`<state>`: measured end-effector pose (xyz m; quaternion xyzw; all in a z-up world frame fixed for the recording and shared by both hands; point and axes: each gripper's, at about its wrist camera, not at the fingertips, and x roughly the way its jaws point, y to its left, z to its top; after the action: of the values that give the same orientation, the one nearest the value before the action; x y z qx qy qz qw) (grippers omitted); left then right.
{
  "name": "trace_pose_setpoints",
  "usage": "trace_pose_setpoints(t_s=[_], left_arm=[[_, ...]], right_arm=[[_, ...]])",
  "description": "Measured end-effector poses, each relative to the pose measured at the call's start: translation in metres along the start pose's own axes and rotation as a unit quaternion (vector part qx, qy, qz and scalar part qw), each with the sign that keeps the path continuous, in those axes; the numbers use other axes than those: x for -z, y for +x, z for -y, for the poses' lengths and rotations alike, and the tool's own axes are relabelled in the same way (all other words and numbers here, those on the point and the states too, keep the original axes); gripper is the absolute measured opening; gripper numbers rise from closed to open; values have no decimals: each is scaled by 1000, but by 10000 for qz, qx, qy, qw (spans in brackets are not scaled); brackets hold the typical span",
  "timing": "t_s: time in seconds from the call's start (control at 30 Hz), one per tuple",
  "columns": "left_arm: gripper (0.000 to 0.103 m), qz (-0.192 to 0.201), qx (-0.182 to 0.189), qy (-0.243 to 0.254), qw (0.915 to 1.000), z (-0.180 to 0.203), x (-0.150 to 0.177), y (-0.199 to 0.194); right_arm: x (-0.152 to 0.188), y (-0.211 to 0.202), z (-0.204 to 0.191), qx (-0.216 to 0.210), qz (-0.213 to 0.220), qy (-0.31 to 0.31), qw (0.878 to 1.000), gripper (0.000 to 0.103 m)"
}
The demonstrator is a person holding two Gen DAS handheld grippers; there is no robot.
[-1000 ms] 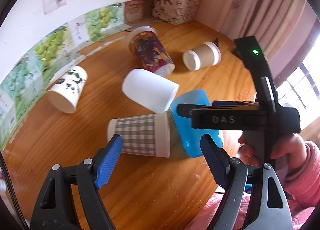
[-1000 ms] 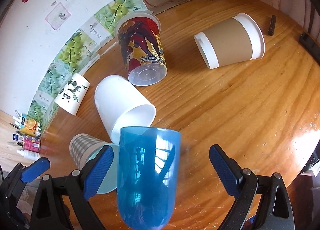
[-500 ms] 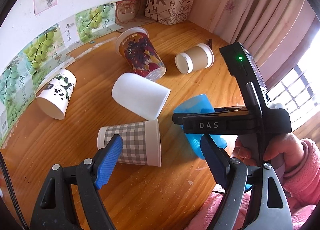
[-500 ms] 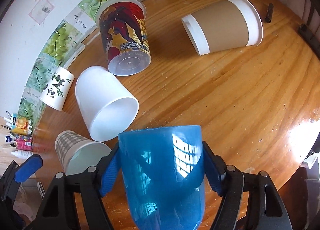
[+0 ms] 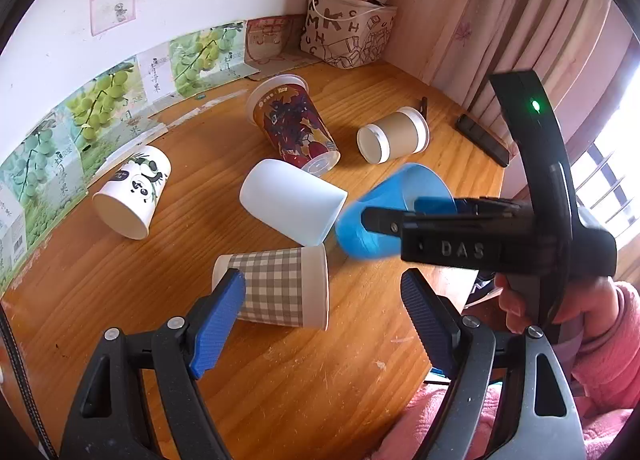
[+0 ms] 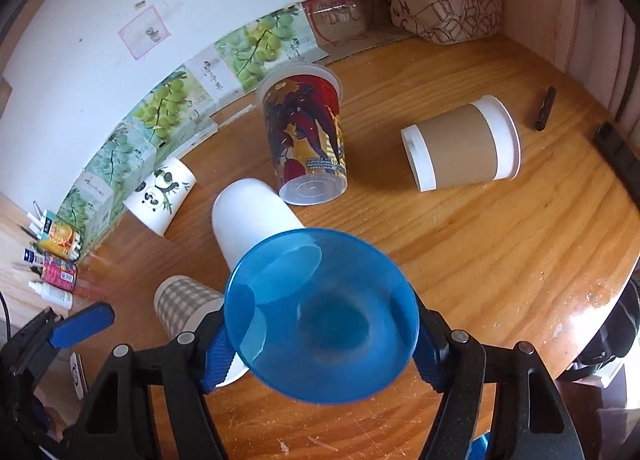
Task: Flip cup upright
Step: 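Turn the blue cup rim-up with the right gripper and lower it onto the desk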
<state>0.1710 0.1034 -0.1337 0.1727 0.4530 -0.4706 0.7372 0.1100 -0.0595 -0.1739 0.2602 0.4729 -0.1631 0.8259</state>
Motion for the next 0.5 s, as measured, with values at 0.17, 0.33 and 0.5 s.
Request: trace_pose_setpoints(t_s=[0.17, 0.33, 0.5], left_arm=[[83, 44, 19, 58, 10000, 3, 6, -8], [83, 138, -39, 56, 9999, 4, 8, -15], [83, 174, -85, 28, 9998, 6, 13, -21]], right_arm=[[13, -6, -2, -30, 77, 61, 9999, 72], [25, -13, -1, -46, 133, 81, 9999, 71], [32, -16, -4, -96, 143, 22, 9998, 71]])
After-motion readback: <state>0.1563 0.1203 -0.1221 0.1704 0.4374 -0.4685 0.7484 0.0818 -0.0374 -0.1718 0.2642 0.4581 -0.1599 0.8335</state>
